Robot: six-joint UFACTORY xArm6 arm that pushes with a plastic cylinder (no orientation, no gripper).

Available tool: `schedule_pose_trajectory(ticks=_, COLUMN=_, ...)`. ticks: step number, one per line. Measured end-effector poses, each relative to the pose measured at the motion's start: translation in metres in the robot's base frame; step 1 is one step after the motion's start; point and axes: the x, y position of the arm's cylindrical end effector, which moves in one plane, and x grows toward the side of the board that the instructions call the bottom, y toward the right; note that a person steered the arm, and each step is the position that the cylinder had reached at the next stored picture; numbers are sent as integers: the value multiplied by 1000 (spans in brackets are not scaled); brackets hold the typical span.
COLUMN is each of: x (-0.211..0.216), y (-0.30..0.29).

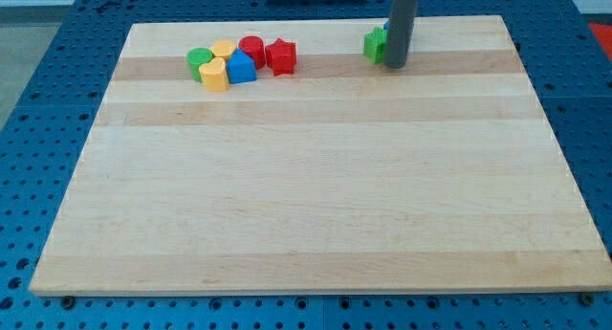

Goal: Push the green star along with blue cube towards the top right

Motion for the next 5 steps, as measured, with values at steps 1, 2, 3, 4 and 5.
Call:
schedule_pose_trajectory(ticks=1, x=0, y=-4)
schedule_pose_trajectory(ticks=2, x=5, y=-30)
schedule_pose_trajectory(ticks=3, x=8, y=-63)
schedule_pose_trajectory(ticks=4, x=-6, y=-66)
schedule_pose_trajectory(ticks=5, x=-23, y=-62)
